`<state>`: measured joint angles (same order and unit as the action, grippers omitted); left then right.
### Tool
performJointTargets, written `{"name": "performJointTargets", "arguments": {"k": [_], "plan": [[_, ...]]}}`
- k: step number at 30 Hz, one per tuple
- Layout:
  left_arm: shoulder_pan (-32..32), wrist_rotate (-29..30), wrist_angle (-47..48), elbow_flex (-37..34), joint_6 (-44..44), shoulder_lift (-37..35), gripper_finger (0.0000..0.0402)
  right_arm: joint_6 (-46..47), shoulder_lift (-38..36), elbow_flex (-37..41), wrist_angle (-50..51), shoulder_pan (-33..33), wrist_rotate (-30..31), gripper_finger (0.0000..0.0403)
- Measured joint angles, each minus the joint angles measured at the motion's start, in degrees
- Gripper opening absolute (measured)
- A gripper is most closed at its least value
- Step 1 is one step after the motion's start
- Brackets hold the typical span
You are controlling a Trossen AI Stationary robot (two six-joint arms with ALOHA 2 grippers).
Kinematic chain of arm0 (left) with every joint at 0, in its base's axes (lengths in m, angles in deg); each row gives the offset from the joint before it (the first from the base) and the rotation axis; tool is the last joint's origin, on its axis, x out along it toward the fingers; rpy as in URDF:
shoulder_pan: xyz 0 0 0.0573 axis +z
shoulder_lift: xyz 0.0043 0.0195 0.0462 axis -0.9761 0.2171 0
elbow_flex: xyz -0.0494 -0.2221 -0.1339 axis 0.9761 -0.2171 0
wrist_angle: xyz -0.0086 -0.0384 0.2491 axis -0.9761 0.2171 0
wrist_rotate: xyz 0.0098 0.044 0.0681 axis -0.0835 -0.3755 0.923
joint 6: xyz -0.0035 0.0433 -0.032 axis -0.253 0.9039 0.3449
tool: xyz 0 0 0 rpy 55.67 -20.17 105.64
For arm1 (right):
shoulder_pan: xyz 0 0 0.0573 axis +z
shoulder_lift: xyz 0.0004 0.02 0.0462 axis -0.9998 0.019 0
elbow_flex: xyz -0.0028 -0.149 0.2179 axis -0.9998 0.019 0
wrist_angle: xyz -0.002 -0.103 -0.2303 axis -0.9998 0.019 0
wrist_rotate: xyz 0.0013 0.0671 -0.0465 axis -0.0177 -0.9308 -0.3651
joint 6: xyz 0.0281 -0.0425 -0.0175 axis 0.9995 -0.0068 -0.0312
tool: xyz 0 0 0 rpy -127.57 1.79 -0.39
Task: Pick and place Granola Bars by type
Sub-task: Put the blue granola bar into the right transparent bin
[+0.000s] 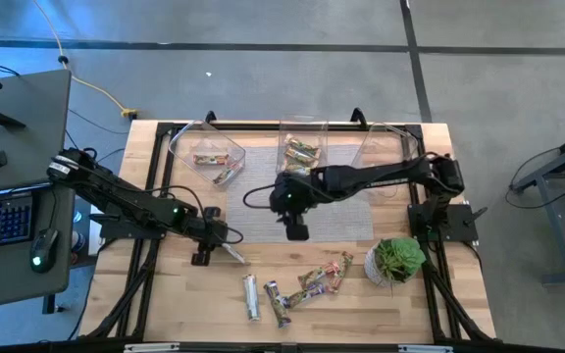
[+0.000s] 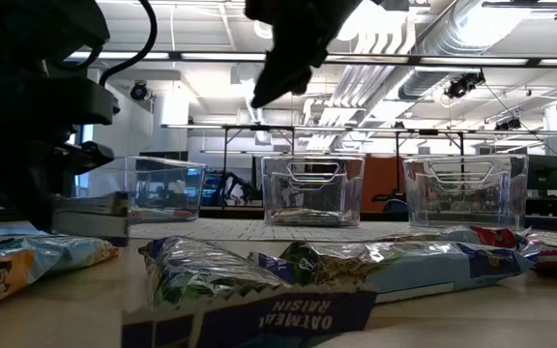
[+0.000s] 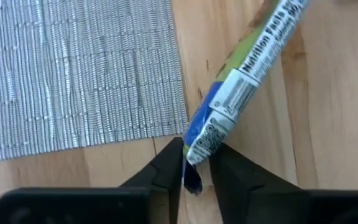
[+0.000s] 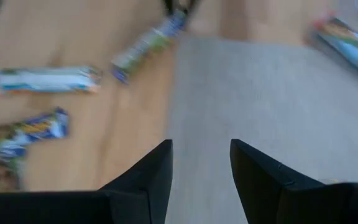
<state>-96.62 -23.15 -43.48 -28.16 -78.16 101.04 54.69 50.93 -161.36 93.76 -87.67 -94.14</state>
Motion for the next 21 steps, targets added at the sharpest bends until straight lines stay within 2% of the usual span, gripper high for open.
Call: {"name": "performJointTargets", "arguments": {"k": [3, 8, 11, 14, 18, 21], "plan": [[0.01, 0.73, -0.49, 0.0, -3.02, -0.02, 0.004, 0.04, 1.98, 0.0, -4.97, 1.89, -1.09, 0.0145], [0.02, 0.84, -4.18, 0.07, -6.79, -0.04, 0.0005, 3.34, 7.13, -0.02, -12.54, 5.23, 6.41, 0.0145], [0.02, 0.87, -5.74, 0.07, -7.9, -0.04, 0.0004, 4.55, 9.73, -0.02, -13.83, 6.98, 8.34, 0.0145], [0.02, 0.41, -6.1, 0.07, -8.32, -0.07, 0.0003, 9.77, 12.01, 0.0, -16.85, 8.5, 8.83, 0.0145], [0.02, 0.71, -6.14, 0.07, -13.57, -0.07, 0.0001, 17.36, 13.96, 0.0, -22.78, 10.07, 7.02, 0.0145], [0.02, 1.56, -6.45, 0.07, -18.79, -0.07, 0.0, 17.57, 14.18, 0.0, -24.37, 11.18, 8.34, 0.0145]]}}
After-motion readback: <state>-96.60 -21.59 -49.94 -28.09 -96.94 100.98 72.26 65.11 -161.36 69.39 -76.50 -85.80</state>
